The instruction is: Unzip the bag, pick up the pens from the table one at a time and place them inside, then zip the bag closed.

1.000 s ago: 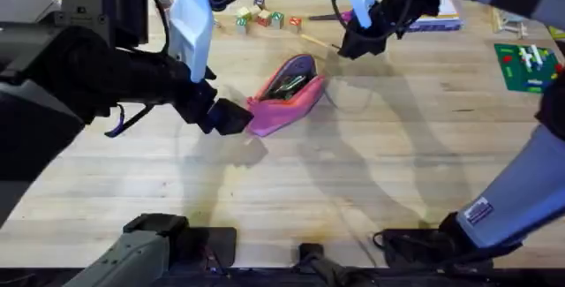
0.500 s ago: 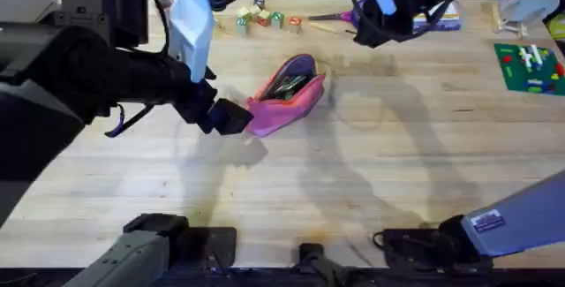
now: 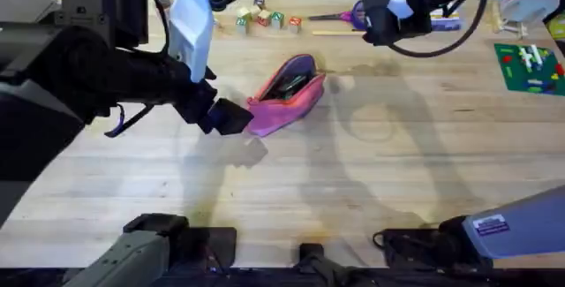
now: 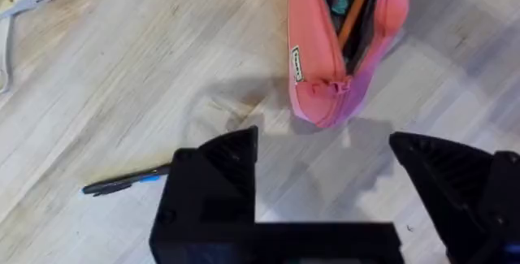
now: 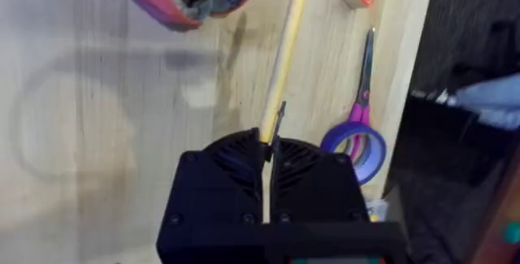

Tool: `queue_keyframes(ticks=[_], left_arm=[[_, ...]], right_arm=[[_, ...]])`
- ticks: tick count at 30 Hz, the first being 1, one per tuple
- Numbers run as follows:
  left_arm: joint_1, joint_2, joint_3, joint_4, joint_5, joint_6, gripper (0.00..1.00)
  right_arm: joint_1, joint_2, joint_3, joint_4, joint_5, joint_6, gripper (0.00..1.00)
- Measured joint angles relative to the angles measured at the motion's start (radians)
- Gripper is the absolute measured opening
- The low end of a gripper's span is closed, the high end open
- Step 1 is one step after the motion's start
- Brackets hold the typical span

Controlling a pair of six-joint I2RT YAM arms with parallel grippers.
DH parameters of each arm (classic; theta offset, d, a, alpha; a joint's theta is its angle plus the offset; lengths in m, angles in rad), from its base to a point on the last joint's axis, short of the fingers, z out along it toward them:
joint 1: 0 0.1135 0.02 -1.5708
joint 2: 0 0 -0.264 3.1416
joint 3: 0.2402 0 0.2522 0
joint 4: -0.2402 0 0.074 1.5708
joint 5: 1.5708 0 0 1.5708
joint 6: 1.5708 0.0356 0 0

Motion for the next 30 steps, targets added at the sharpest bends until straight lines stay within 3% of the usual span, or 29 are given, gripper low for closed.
queue_keyframes(ticks=[13,22,30], left_arm=[[0.000,0.000,0.000,0.000,0.000,0.000,0.993],[0.000,0.000,0.000,0.000,0.000,0.000,0.992],[0.000,0.000,0.000,0.000,0.000,0.000,0.993]], right_arm=[[0.000,0.000,0.000,-0.045,-0.044,-0.329,0.034],[0.029,0.000,0.000,-0.038,-0.057,-0.379,0.032],[0.134,0.058,0.000,-0.015,-0.053,-0.386,0.032]])
